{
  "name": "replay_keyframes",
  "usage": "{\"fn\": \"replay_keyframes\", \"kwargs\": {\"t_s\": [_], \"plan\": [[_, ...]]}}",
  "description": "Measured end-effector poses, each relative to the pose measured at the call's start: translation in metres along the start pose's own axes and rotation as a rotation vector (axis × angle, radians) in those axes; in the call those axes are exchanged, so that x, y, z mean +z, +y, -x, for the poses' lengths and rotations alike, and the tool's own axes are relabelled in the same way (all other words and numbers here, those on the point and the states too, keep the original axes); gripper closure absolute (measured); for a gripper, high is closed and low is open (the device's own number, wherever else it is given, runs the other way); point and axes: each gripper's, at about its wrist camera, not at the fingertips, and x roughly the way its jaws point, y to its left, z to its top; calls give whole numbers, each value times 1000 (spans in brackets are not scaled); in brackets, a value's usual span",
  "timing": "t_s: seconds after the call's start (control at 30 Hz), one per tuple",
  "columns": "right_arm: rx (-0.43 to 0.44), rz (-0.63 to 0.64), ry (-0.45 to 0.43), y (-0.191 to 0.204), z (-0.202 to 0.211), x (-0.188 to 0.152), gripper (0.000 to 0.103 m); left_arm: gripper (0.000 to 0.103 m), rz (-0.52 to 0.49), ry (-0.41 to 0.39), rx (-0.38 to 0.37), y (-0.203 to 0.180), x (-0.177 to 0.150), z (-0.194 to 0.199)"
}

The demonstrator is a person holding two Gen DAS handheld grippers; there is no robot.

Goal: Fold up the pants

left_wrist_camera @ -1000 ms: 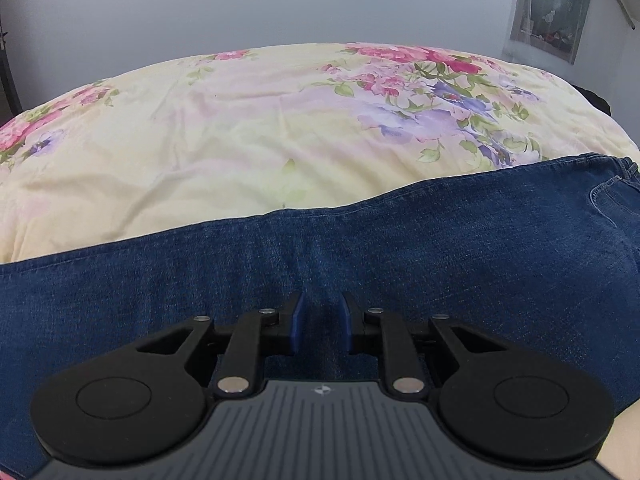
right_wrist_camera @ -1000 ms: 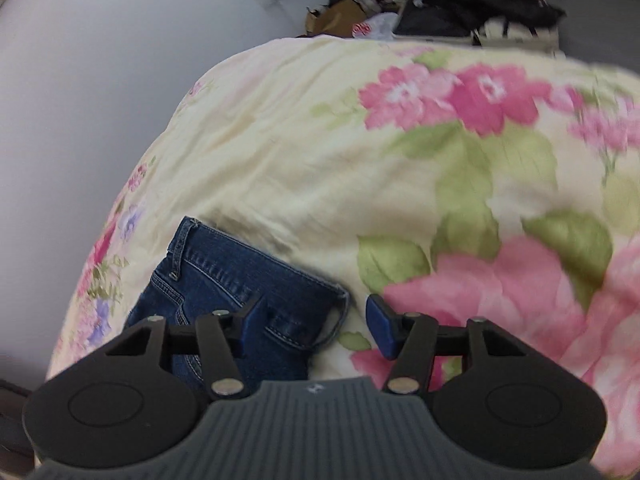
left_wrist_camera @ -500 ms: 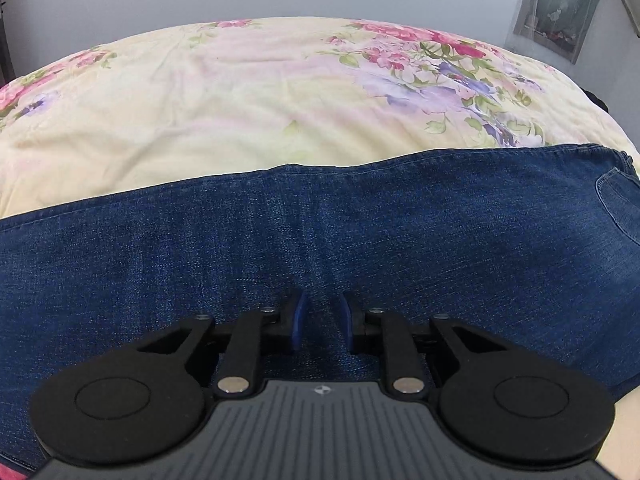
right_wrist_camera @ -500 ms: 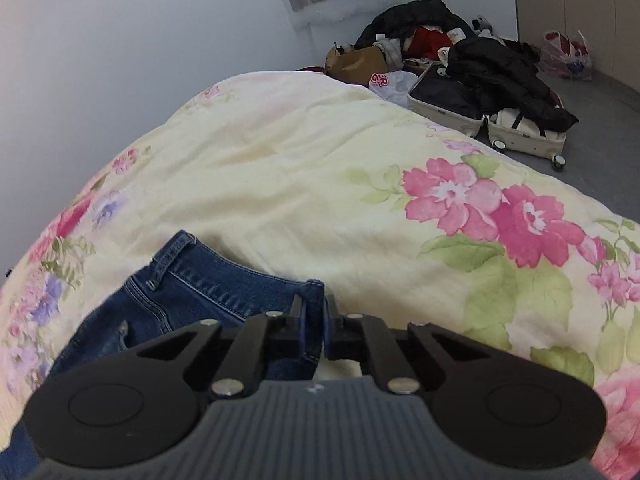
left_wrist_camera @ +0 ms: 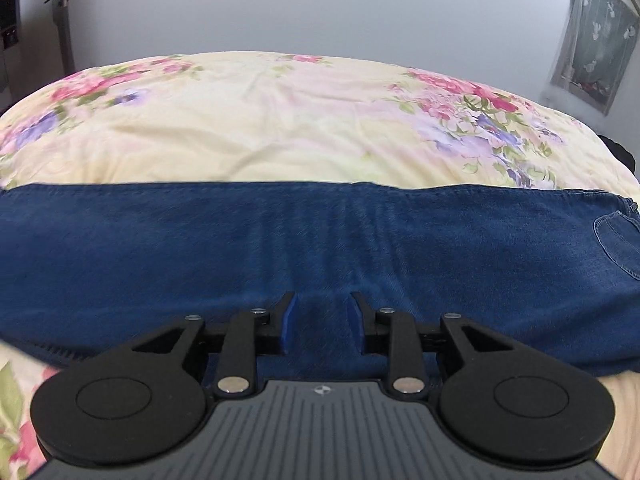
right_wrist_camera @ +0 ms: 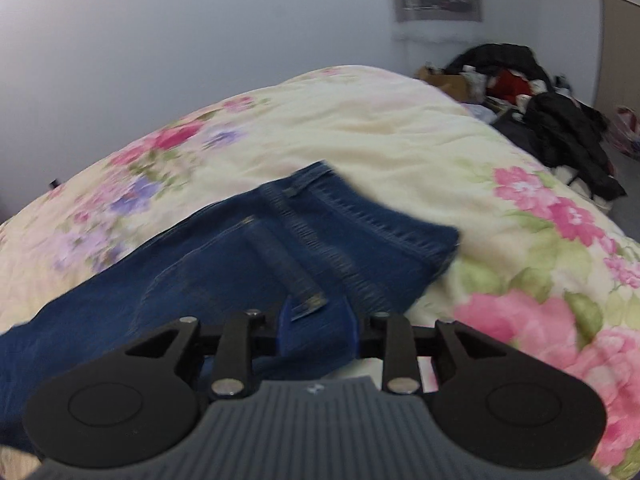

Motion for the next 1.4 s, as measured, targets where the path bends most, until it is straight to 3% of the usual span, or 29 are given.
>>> {"fn": "replay_keyframes", "kwargs": {"t_s": [0.03,0.13,0.17,0.27,0.33,0.43,0.5,0.87,0.97,1.13,1.23,1.4], "plan": [[28,43,17,24,3,-13,78,68,2,0,12,5,-4,6],[101,122,52,80,10,-45,64,68,-1,11,38,19,-12,20],[106,139,57,94,11,-53,56,68,5,14,46,25,-15,25],[88,180,52,128,7,-74,50,68,55,28,47,45,-23,35],[64,178,38,139,1,-80,54,68,85,32,37,57,-27,40],[14,141,23,141,-9,-81,82,68,115,24,37,72,-34,50],[-1,123,74,137,-20,-85,103,68,143,19,29,83,-38,55],[-61,192,179,146,-12,-104,103,67,353,-17,48,146,-50,67],[-93,235,189,155,-4,-100,103,60,419,-30,68,161,-50,67],[-106,289,61,183,9,-86,98,41,566,-70,84,184,-47,70],[-91,271,-13,200,2,-76,77,32,665,-80,62,198,-46,68],[-57,254,-41,227,-24,-64,76,28,819,-103,20,219,-55,63]]}}
